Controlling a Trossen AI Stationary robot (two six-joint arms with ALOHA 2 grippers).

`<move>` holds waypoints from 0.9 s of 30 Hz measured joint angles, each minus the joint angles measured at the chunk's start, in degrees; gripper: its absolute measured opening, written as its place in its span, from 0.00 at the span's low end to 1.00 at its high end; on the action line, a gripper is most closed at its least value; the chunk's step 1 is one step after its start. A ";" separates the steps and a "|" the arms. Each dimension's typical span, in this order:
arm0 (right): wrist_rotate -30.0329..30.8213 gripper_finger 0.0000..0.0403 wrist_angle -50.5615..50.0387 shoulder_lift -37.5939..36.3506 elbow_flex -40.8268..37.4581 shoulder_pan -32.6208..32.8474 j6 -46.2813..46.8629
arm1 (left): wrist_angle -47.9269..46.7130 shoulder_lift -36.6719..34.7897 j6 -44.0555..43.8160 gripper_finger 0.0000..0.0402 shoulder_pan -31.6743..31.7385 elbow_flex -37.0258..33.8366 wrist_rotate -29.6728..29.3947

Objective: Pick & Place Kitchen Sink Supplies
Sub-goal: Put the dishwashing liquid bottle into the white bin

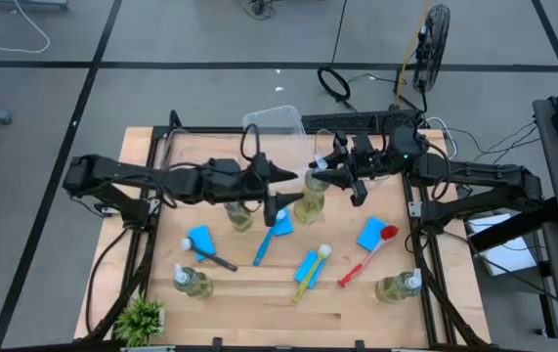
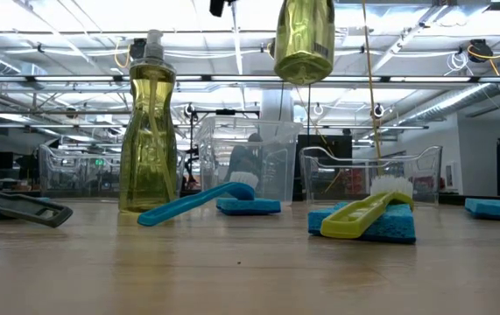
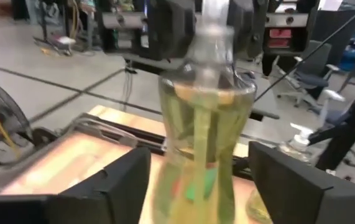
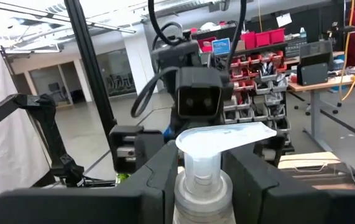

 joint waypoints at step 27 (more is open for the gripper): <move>0.81 0.23 2.89 4.91 0.00 0.68 -0.15 | 10.37 7.74 -6.11 0.76 3.54 0.00 5.60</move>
